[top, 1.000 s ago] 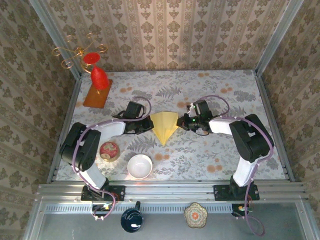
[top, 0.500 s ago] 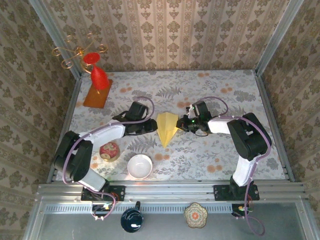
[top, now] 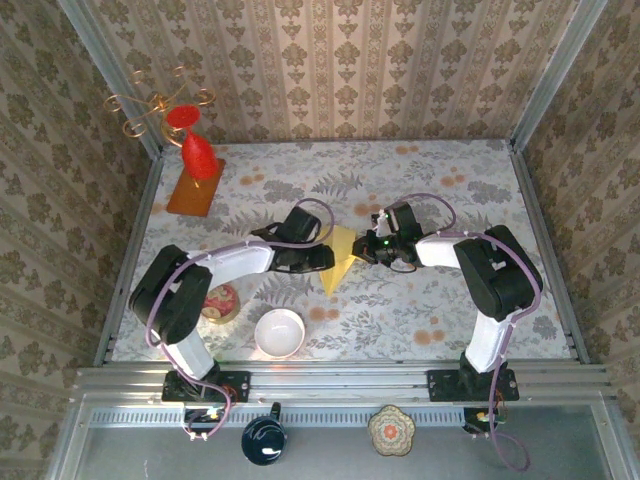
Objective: Fold a paper plane with a square sheet of paper (pick it up from the middle)
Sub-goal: Move the paper plane to the top-center of the table.
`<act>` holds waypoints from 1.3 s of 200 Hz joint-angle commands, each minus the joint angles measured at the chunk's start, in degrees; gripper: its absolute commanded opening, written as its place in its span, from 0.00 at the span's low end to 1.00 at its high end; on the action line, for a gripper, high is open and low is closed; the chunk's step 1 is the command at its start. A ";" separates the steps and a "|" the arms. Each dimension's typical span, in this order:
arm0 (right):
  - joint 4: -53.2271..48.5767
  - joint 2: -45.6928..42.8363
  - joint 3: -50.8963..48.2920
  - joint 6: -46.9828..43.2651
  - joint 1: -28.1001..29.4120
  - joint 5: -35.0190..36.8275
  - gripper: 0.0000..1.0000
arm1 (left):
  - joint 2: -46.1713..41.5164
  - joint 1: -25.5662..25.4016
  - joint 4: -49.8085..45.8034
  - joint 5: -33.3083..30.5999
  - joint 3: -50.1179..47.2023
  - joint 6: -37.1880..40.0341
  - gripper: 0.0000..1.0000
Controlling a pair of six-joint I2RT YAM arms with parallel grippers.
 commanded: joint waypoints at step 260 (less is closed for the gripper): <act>1.00 0.15 0.36 -0.04 0.34 -0.96 0.02 | 7.58 -6.60 -9.76 -9.63 9.36 1.26 0.36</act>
